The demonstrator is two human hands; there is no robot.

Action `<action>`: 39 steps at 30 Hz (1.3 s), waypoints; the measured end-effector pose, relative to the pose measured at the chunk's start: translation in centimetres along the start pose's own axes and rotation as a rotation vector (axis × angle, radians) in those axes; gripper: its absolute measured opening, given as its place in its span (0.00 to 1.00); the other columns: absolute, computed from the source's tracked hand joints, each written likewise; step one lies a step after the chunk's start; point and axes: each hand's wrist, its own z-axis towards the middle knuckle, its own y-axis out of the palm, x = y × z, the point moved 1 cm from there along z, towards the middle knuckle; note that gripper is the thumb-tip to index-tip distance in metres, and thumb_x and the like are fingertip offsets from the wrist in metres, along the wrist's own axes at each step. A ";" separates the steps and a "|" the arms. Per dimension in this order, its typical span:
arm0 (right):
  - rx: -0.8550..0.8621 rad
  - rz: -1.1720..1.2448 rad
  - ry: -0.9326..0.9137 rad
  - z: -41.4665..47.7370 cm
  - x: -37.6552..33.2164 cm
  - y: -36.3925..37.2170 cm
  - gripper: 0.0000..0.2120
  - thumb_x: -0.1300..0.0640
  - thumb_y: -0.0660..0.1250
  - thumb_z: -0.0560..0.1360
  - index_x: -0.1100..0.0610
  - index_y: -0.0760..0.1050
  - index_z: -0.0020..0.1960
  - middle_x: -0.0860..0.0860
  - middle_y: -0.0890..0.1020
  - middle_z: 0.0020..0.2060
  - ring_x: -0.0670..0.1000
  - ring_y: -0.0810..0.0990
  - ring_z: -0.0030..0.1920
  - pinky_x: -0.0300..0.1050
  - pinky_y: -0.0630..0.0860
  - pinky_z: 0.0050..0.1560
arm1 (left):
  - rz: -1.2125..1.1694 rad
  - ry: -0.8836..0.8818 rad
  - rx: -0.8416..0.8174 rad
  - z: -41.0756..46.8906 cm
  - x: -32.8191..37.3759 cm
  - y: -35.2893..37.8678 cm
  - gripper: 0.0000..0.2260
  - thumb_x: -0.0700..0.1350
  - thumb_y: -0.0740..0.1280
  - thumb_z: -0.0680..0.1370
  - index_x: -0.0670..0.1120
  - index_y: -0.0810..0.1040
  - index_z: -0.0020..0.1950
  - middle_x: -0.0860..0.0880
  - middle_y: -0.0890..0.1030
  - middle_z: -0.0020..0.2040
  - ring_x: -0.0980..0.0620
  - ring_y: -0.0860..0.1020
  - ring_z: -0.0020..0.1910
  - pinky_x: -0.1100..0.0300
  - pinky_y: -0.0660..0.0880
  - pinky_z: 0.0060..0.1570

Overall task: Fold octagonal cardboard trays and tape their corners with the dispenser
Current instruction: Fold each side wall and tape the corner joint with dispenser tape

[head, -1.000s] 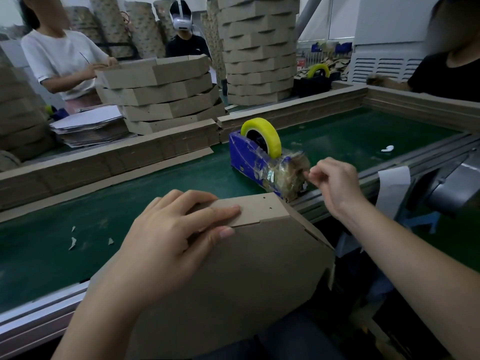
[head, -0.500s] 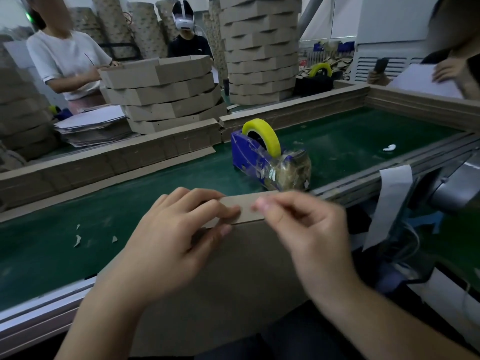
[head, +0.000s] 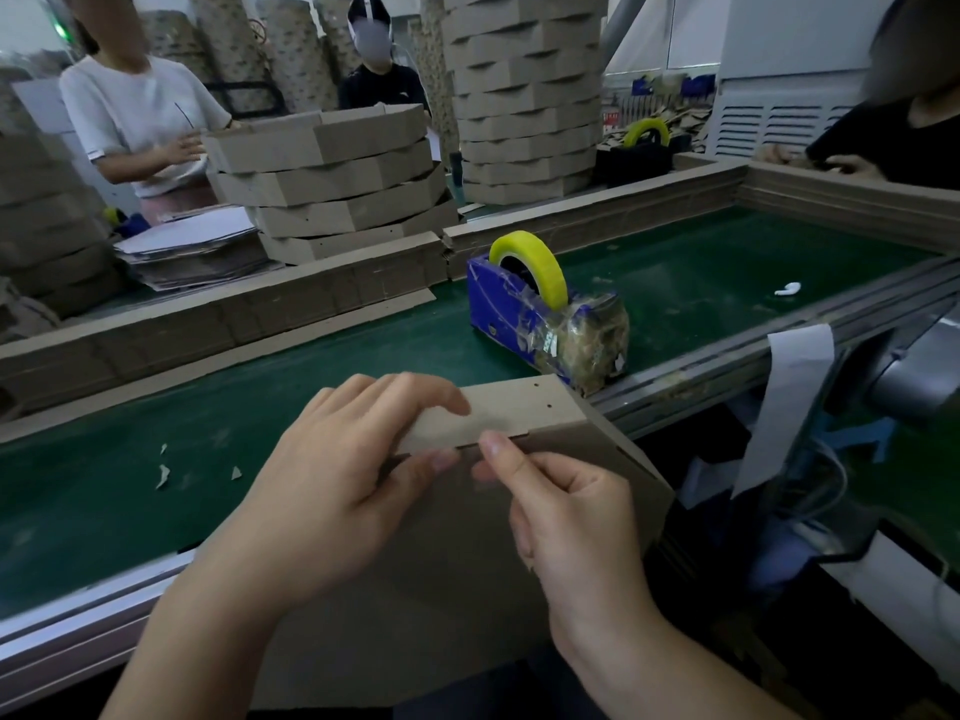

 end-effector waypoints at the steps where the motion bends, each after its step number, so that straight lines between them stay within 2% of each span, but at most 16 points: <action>1: -0.023 -0.014 -0.001 0.0 0.1 -0.2 0.18 0.39 0.70 0.59 0.54 0.83 0.31 0.48 0.65 0.16 0.44 0.61 0.19 0.32 0.59 0.22 | 0.016 0.020 -0.017 0.0 0.0 0.0 0.12 0.55 0.58 0.78 0.60 0.74 0.60 0.58 0.77 0.58 0.51 0.76 0.55 0.50 0.71 0.52; 6: -0.138 -0.035 0.061 -0.1 0.4 -1.0 0.09 0.49 0.75 0.64 0.56 0.85 0.36 0.49 0.68 0.17 0.43 0.63 0.19 0.31 0.60 0.22 | -0.040 -0.043 -0.029 -0.1 0.2 -0.5 0.17 0.60 0.55 0.78 0.63 0.80 0.59 0.57 0.78 0.58 0.53 0.75 0.56 0.47 0.72 0.54; 8: -0.168 -0.041 0.079 -0.3 0.4 -1.0 0.12 0.46 0.75 0.62 0.56 0.84 0.35 0.49 0.68 0.17 0.44 0.63 0.19 0.33 0.60 0.21 | 0.013 -0.071 0.026 0.2 1.0 -0.3 0.16 0.63 0.56 0.77 0.62 0.82 0.52 0.58 0.80 0.52 0.54 0.78 0.53 0.48 0.72 0.55; 11: -0.205 -0.065 0.127 -0.3 0.2 -1.0 0.14 0.44 0.74 0.60 0.55 0.84 0.34 0.51 0.68 0.18 0.46 0.63 0.19 0.36 0.60 0.21 | 0.166 -0.079 0.141 0.8 2.1 0.7 0.16 0.61 0.59 0.75 0.55 0.81 0.39 0.56 0.82 0.45 0.50 0.81 0.44 0.54 0.74 0.43; 13: -0.242 -0.127 0.214 -0.1 0.2 -1.5 0.16 0.44 0.74 0.62 0.58 0.83 0.34 0.52 0.71 0.19 0.47 0.65 0.19 0.35 0.61 0.21 | 0.177 -0.048 0.182 0.8 2.0 1.0 0.16 0.59 0.61 0.75 0.52 0.82 0.39 0.55 0.83 0.45 0.49 0.81 0.43 0.54 0.76 0.35; 15: -0.269 -0.214 0.303 -0.4 0.6 -2.2 0.16 0.44 0.74 0.66 0.59 0.83 0.34 0.53 0.74 0.21 0.48 0.68 0.19 0.33 0.63 0.21 | 0.173 0.006 0.187 0.6 1.4 1.0 0.16 0.58 0.62 0.75 0.51 0.84 0.41 0.53 0.83 0.46 0.48 0.81 0.44 0.51 0.78 0.34; 17: -0.193 -0.278 0.086 -0.4 0.9 -3.4 0.19 0.41 0.72 0.68 0.57 0.83 0.33 0.49 0.73 0.20 0.46 0.70 0.21 0.34 0.65 0.24 | 0.221 0.036 0.163 0.2 1.0 0.8 0.16 0.59 0.62 0.75 0.51 0.84 0.44 0.51 0.83 0.48 0.46 0.81 0.45 0.52 0.78 0.35; 19: -0.005 -0.401 -0.437 0.0 0.1 -4.9 0.15 0.44 0.66 0.72 0.54 0.82 0.35 0.46 0.76 0.27 0.44 0.75 0.30 0.35 0.69 0.33 | 0.279 0.030 0.128 -0.3 0.9 0.5 0.15 0.59 0.62 0.74 0.52 0.84 0.47 0.51 0.82 0.50 0.46 0.81 0.46 0.53 0.77 0.35; 20: 0.080 -0.530 -0.649 0.3 -0.3 -5.6 0.12 0.47 0.64 0.74 0.50 0.84 0.42 0.45 0.78 0.36 0.45 0.77 0.39 0.37 0.71 0.41 | 0.298 0.024 0.111 -0.5 0.7 0.4 0.15 0.60 0.63 0.73 0.53 0.83 0.50 0.52 0.81 0.51 0.47 0.80 0.47 0.53 0.77 0.35; 22: 0.109 -0.803 -0.786 1.2 -0.6 -5.8 0.17 0.49 0.61 0.76 0.53 0.80 0.61 0.49 0.78 0.54 0.51 0.75 0.56 0.45 0.69 0.58 | 0.344 -0.001 0.062 -0.9 0.3 0.1 0.16 0.59 0.70 0.71 0.54 0.82 0.56 0.52 0.79 0.52 0.46 0.80 0.47 0.53 0.76 0.38; 24: 0.003 -0.862 -0.711 1.3 -0.1 -5.2 0.23 0.47 0.58 0.76 0.52 0.70 0.69 0.50 0.74 0.64 0.52 0.69 0.66 0.53 0.66 0.66 | 0.376 -0.030 0.012 -1.0 0.3 0.0 0.20 0.58 0.75 0.69 0.53 0.80 0.58 0.51 0.79 0.51 0.45 0.80 0.48 0.51 0.76 0.46; 27: -0.171 -0.770 -0.731 0.4 0.5 -4.3 0.23 0.49 0.57 0.77 0.51 0.68 0.71 0.48 0.72 0.68 0.50 0.67 0.70 0.55 0.65 0.68 | 0.386 -0.005 -0.008 0.2 2.0 0.0 0.20 0.65 0.63 0.73 0.55 0.77 0.58 0.53 0.79 0.49 0.48 0.80 0.47 0.52 0.75 0.49; 30: -0.211 -0.647 -0.762 1.8 -0.8 -4.9 0.18 0.52 0.57 0.78 0.52 0.77 0.64 0.47 0.77 0.63 0.48 0.73 0.66 0.51 0.68 0.65 | 0.272 -0.004 -0.025 0.9 3.0 -0.1 0.22 0.68 0.55 0.73 0.63 0.74 0.63 0.56 0.78 0.50 0.51 0.79 0.48 0.53 0.76 0.37; 32: -0.159 -0.662 -0.637 3.7 -2.2 -5.7 0.16 0.51 0.59 0.79 0.53 0.81 0.59 0.45 0.79 0.58 0.44 0.75 0.62 0.46 0.69 0.64 | 0.228 0.006 0.022 0.5 2.7 -0.8 0.21 0.68 0.55 0.73 0.65 0.74 0.62 0.57 0.78 0.51 0.52 0.79 0.48 0.52 0.77 0.34; 36: -0.292 -0.716 -0.408 6.6 -4.3 -7.2 0.09 0.51 0.66 0.78 0.50 0.82 0.54 0.43 0.80 0.48 0.40 0.78 0.52 0.33 0.70 0.51 | 0.001 -0.042 0.144 -0.6 1.1 -1.9 0.20 0.66 0.61 0.73 0.64 0.74 0.62 0.59 0.77 0.54 0.54 0.79 0.49 0.49 0.77 0.42; 39: -0.371 -0.698 -0.343 7.6 -5.6 -7.0 0.11 0.42 0.69 0.71 0.44 0.83 0.50 0.44 0.77 0.46 0.40 0.77 0.50 0.34 0.69 0.50 | -0.140 -0.048 0.212 -1.7 0.2 -1.2 0.17 0.61 0.65 0.73 0.60 0.78 0.60 0.57 0.78 0.55 0.55 0.79 0.52 0.58 0.75 0.49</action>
